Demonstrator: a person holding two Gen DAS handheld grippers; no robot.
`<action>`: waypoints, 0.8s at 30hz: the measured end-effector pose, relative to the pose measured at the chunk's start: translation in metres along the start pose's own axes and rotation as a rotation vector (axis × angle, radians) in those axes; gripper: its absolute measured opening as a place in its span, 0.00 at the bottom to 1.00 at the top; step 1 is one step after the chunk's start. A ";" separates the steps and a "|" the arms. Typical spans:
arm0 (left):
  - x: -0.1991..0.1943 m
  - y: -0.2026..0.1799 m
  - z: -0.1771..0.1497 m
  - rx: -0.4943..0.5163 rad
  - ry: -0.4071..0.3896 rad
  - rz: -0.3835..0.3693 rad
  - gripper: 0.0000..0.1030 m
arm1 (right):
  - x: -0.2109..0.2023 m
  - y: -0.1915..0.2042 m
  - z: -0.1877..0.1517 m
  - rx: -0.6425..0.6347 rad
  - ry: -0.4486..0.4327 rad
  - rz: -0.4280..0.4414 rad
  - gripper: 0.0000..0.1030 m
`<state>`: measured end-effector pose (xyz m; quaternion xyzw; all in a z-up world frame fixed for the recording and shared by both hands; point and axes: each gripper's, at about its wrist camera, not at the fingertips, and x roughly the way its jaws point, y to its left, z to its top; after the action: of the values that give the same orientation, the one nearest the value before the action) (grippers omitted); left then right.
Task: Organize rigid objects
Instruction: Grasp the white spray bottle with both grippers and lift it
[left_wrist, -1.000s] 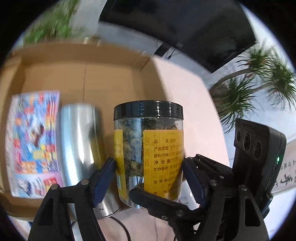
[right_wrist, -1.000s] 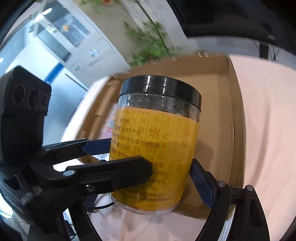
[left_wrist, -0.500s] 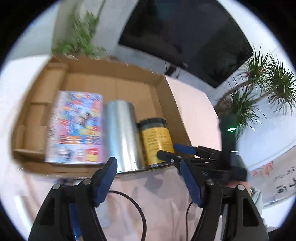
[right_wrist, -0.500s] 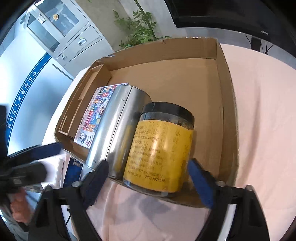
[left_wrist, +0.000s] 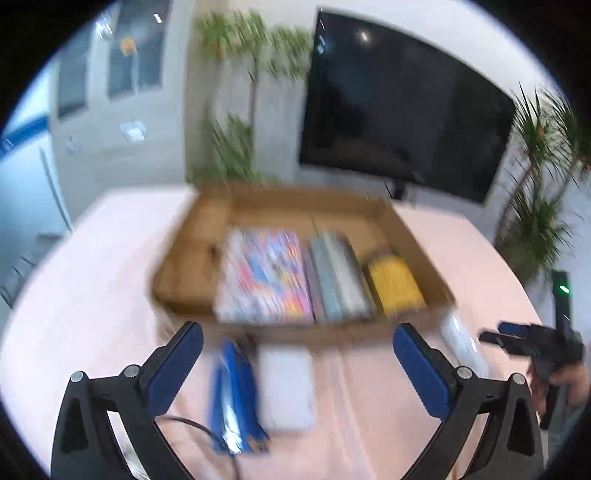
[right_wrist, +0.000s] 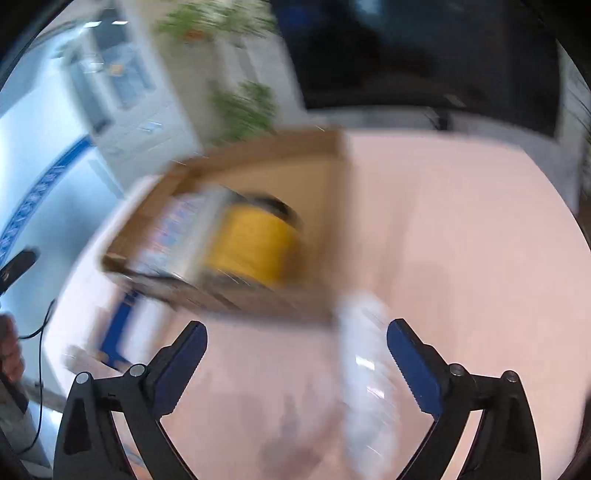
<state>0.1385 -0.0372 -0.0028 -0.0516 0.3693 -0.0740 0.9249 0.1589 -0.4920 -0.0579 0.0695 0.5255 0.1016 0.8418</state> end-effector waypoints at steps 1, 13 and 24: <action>0.007 -0.004 -0.008 0.005 0.033 -0.021 0.99 | 0.007 -0.009 -0.007 0.018 0.035 -0.026 0.63; 0.036 -0.078 -0.020 0.323 0.136 -0.336 0.98 | 0.005 0.046 -0.098 -0.375 0.076 0.106 0.43; 0.133 -0.153 -0.025 0.464 0.366 -0.770 0.92 | -0.026 0.019 -0.131 -0.639 0.135 0.116 0.41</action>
<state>0.2016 -0.2116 -0.0874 0.0370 0.4537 -0.4990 0.7374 0.0283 -0.4784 -0.0882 -0.1753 0.5169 0.3133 0.7772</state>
